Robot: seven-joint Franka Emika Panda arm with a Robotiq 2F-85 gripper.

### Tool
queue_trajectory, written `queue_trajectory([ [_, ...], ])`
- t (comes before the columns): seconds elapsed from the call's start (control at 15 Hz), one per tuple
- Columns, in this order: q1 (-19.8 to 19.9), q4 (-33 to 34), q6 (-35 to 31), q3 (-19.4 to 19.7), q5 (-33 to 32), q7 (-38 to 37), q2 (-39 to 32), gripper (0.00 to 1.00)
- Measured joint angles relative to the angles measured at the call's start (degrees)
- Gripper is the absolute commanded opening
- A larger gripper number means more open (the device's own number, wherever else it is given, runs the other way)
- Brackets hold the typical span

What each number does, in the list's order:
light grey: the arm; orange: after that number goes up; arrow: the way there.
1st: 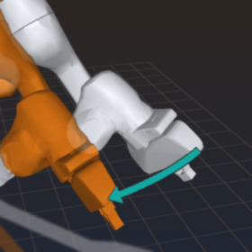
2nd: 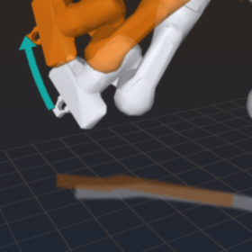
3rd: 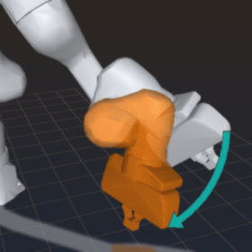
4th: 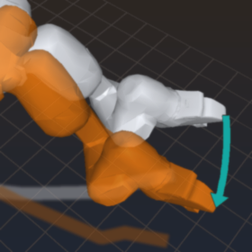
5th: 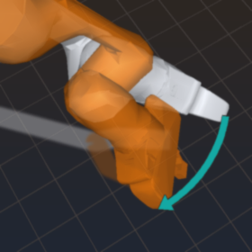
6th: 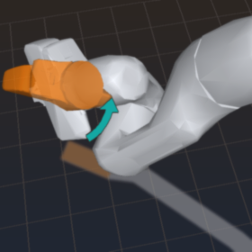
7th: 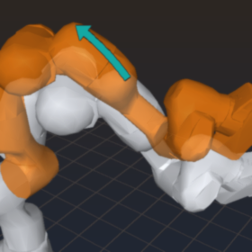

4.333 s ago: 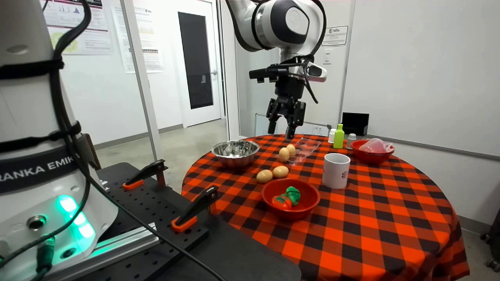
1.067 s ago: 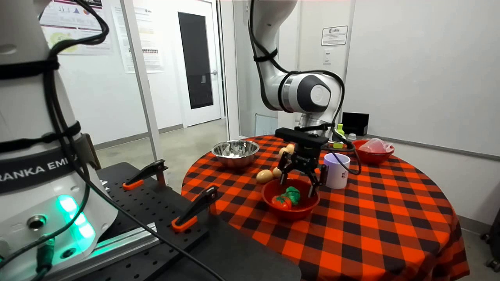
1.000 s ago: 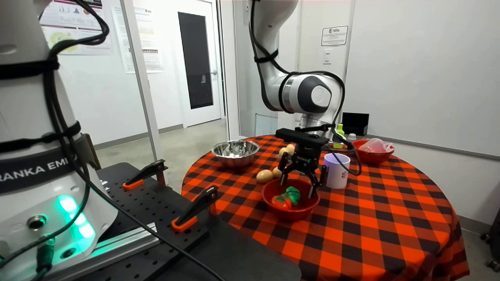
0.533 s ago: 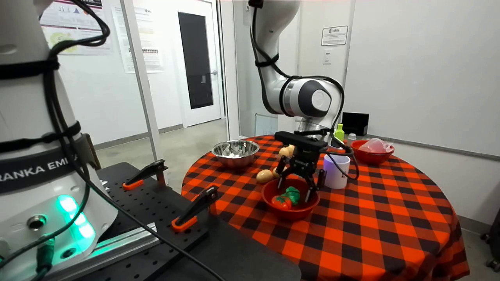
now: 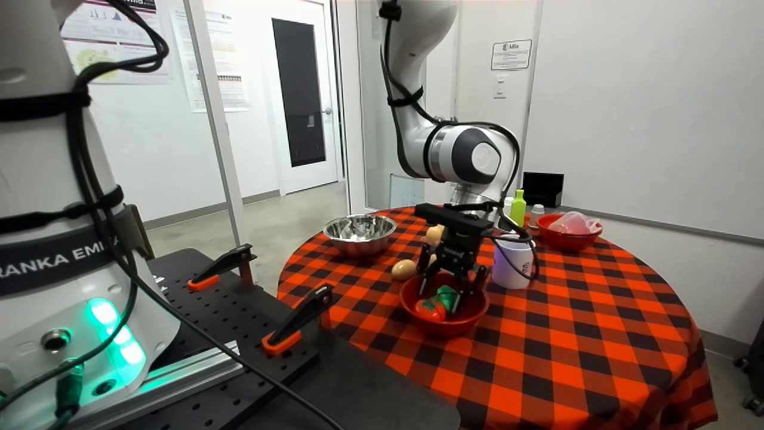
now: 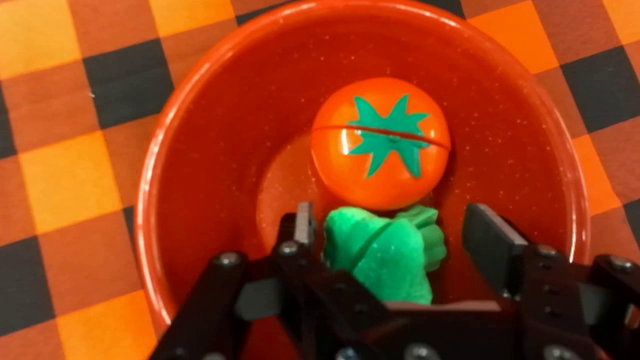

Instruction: Take the broccoli out of the bowl and put it on the table

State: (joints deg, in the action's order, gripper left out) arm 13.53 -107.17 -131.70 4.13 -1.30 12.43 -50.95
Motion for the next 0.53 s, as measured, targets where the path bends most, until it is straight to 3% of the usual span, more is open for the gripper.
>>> queue_trajectory([
  [0.53, 0.1, 1.4, 2.3, -0.1, 0.2, 0.0, -0.4, 0.49],
])
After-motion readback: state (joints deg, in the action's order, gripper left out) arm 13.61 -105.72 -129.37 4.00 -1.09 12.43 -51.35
